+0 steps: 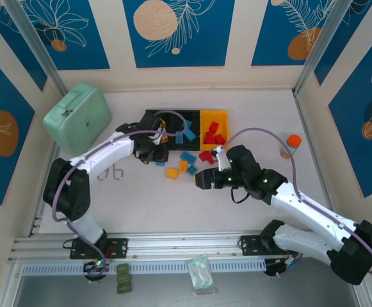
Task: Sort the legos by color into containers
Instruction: Place the lego on the lego.
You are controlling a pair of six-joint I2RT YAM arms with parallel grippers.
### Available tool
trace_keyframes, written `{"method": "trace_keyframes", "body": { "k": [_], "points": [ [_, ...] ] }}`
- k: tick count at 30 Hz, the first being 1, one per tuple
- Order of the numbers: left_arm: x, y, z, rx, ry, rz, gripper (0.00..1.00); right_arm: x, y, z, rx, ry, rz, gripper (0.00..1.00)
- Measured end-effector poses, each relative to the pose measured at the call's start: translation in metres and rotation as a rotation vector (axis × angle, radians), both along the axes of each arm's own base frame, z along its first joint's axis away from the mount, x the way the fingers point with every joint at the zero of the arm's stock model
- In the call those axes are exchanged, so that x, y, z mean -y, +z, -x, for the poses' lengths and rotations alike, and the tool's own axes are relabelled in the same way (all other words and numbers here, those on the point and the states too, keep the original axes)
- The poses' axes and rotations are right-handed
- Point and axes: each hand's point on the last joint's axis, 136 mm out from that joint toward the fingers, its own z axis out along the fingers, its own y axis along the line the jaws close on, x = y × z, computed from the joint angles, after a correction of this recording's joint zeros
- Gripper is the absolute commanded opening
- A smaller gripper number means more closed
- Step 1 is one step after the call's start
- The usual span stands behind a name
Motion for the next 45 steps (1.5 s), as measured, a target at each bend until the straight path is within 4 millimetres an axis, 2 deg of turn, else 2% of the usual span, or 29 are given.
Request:
{"method": "trace_keyframes", "body": {
  "k": [6, 14, 18, 26, 30, 38, 42, 45],
  "points": [
    [0.031, 0.017, -0.036, 0.025, -0.013, 0.027, 0.25, 0.026, -0.006, -0.010, -0.024, -0.113, 0.004, 0.70],
    [0.060, 0.036, -0.094, 0.079, -0.017, 0.007, 0.25, 0.039, -0.010, -0.010, -0.035, -0.163, -0.002, 0.70],
    [0.070, 0.036, -0.125, 0.109, 0.003, -0.028, 0.25, 0.044, -0.015, -0.012, -0.047, -0.182, 0.004, 0.70],
    [0.073, 0.024, -0.165, 0.167, 0.052, -0.102, 0.27, 0.050, -0.023, -0.014, -0.071, -0.209, 0.007, 0.70],
    [0.073, 0.013, -0.177, 0.181, 0.068, -0.123, 0.28, 0.052, -0.027, -0.013, -0.082, -0.215, 0.008, 0.70],
    [0.072, -0.007, -0.184, 0.163, 0.092, -0.137, 0.30, 0.053, -0.028, -0.014, -0.094, -0.222, 0.001, 0.70],
    [0.071, -0.012, -0.185, 0.159, 0.100, -0.146, 0.36, 0.053, -0.030, -0.012, -0.101, -0.219, 0.001, 0.70],
    [0.071, -0.012, -0.186, 0.163, 0.105, -0.146, 0.46, 0.054, -0.031, -0.013, -0.104, -0.223, 0.000, 0.70]
  ]
}}
